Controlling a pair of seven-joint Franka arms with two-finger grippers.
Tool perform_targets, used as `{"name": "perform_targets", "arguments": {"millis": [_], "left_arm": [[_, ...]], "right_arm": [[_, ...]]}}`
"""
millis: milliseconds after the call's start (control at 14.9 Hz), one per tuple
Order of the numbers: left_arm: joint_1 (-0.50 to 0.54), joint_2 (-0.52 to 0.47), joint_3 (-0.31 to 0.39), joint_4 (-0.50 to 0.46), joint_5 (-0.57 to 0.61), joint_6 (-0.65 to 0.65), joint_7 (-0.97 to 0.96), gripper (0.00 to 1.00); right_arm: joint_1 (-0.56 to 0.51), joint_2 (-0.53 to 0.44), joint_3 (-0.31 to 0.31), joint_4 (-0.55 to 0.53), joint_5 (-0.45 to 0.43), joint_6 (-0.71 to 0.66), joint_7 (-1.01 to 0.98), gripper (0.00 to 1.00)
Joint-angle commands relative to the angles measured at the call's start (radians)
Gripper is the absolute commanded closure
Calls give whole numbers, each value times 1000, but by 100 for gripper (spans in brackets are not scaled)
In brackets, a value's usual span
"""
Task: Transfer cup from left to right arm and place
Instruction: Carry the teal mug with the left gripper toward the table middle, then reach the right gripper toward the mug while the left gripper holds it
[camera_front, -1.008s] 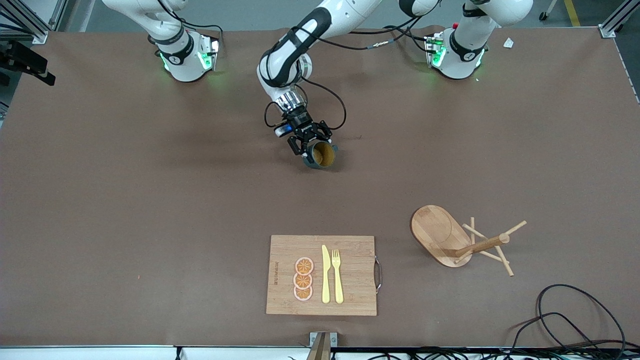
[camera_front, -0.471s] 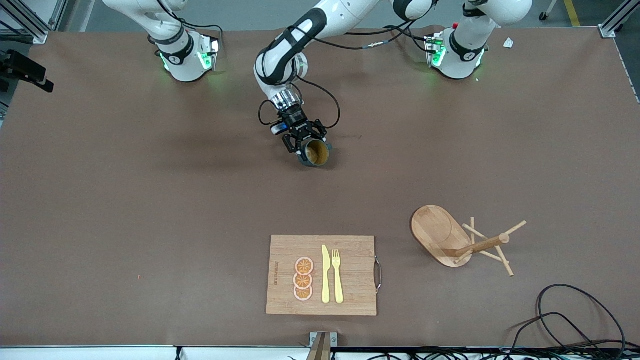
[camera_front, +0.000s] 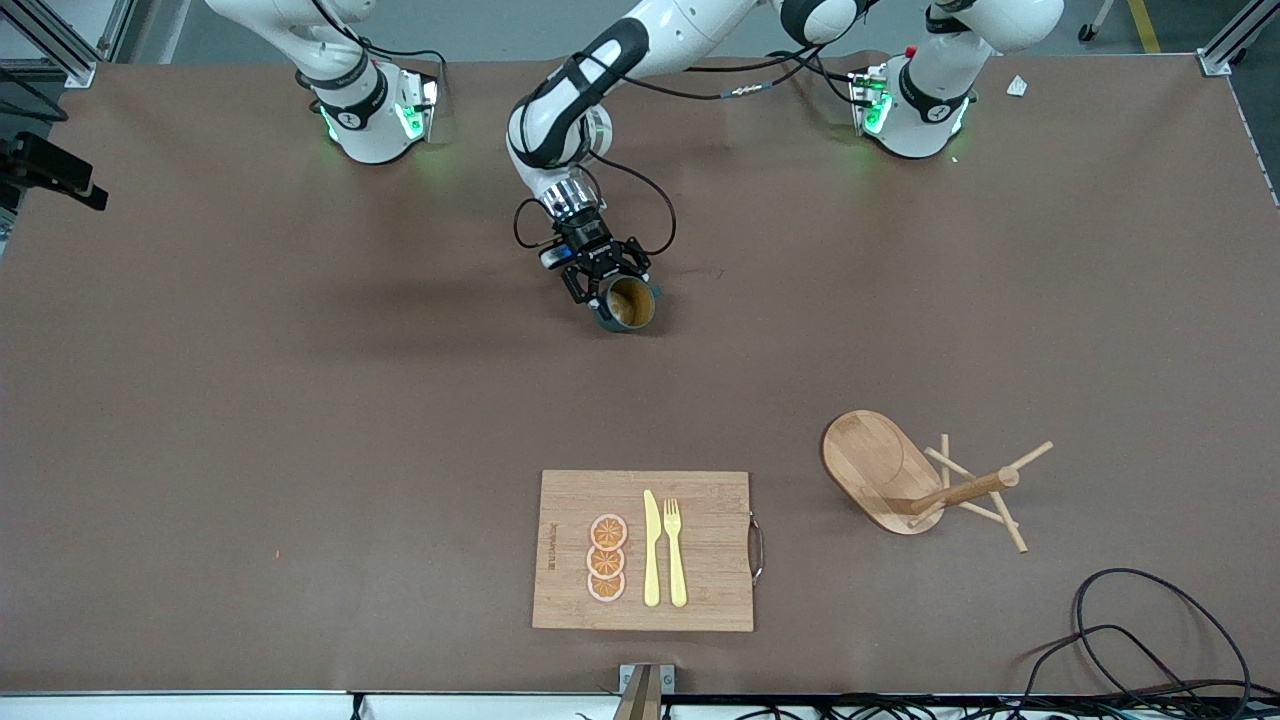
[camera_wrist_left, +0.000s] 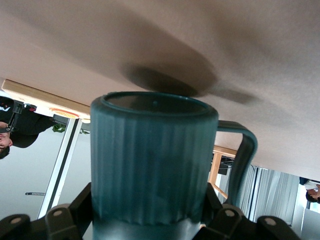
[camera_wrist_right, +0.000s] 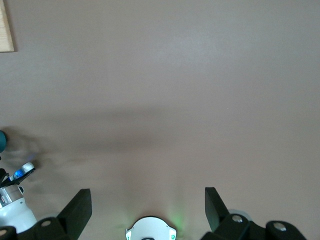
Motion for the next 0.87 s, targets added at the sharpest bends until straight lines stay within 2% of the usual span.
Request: {"name": "perform_targets", "arguments": {"millis": [0, 67, 202, 471, 807], "left_arm": [[-7, 52, 4, 51, 4, 20, 7, 25], [-7, 50, 3, 59, 4, 21, 8, 1], [-7, 50, 0, 71, 3, 29, 5, 0], [-6, 49, -8, 82, -16, 86, -28, 0], [1, 38, -8, 103, -112, 205, -79, 0]], "right_arm": [[-27, 12, 13, 13, 3, 16, -3, 0], [-27, 26, 13, 13, 1, 19, -4, 0], [-29, 41, 13, 13, -2, 41, -4, 0], [-24, 132, 14, 19, -11, 47, -7, 0], [-9, 142, 19, 5, -2, 72, 78, 0]]}}
